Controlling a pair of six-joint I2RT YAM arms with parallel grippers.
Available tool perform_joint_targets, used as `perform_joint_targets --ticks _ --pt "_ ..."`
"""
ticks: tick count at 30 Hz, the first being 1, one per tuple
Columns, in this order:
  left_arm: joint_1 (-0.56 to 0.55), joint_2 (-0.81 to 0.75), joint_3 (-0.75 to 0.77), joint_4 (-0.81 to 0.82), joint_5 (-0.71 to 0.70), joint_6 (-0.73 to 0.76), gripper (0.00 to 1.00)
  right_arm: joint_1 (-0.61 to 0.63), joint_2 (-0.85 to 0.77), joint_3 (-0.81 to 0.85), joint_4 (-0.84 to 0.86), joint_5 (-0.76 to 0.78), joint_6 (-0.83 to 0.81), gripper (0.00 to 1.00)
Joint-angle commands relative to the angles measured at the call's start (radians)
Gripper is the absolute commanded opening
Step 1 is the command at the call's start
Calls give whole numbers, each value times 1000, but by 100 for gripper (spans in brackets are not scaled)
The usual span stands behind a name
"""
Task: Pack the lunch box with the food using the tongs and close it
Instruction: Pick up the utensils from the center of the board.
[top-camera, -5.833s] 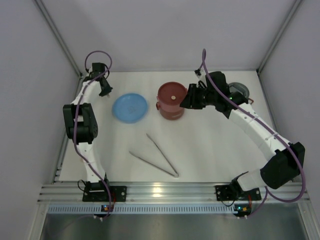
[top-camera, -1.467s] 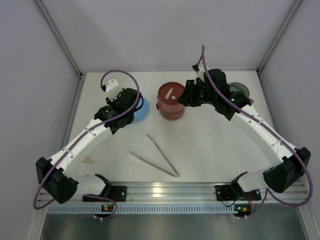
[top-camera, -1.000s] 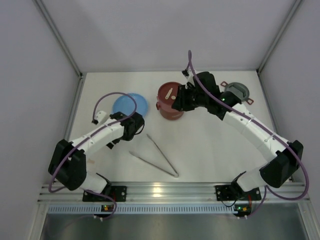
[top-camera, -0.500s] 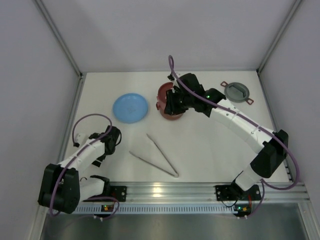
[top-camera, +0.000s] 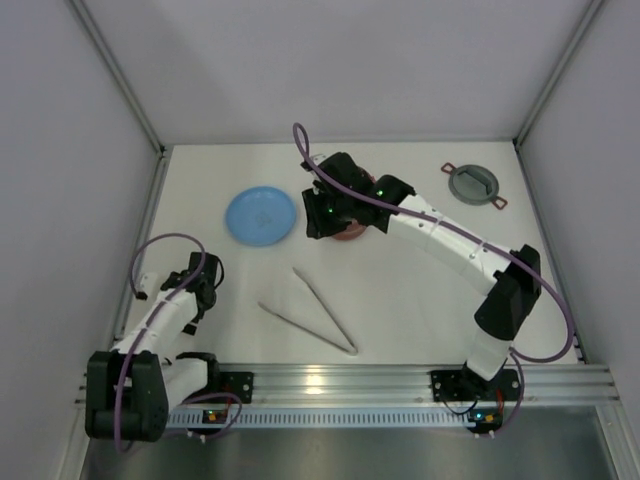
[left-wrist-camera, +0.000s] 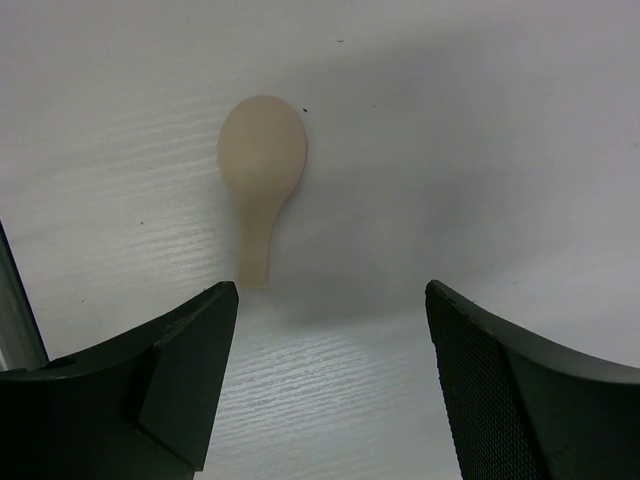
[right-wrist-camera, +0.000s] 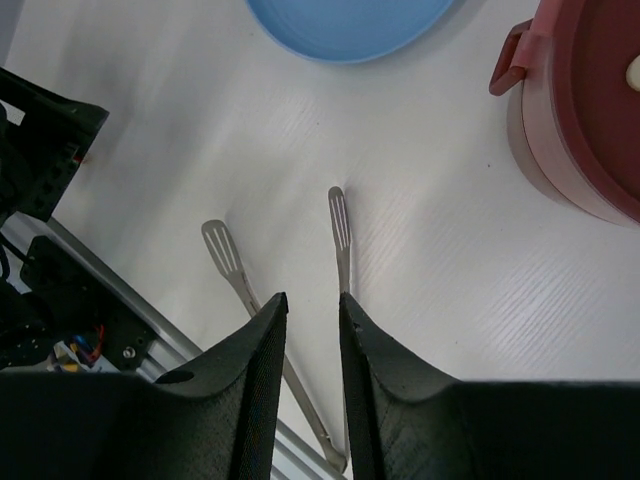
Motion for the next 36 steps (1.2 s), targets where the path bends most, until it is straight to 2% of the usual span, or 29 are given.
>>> perform_joint_targets --ticks 1,6,17,27,36 --pt "68 -28 -14 82 48 107 81 25 8 75 -60 37 -11 27" --pt "182 -48 -46 156 140 210 83 36 31 112 -84 42 -11 27" --pt "254 -11 -49 202 207 275 82 55 37 112 -92 69 -2 27" --pt "260 45 -38 225 230 285 57 55 29 83 -83 77 -14 27" --pt "260 64 -34 231 243 293 41 55 31 70 -75 75 -34 26"
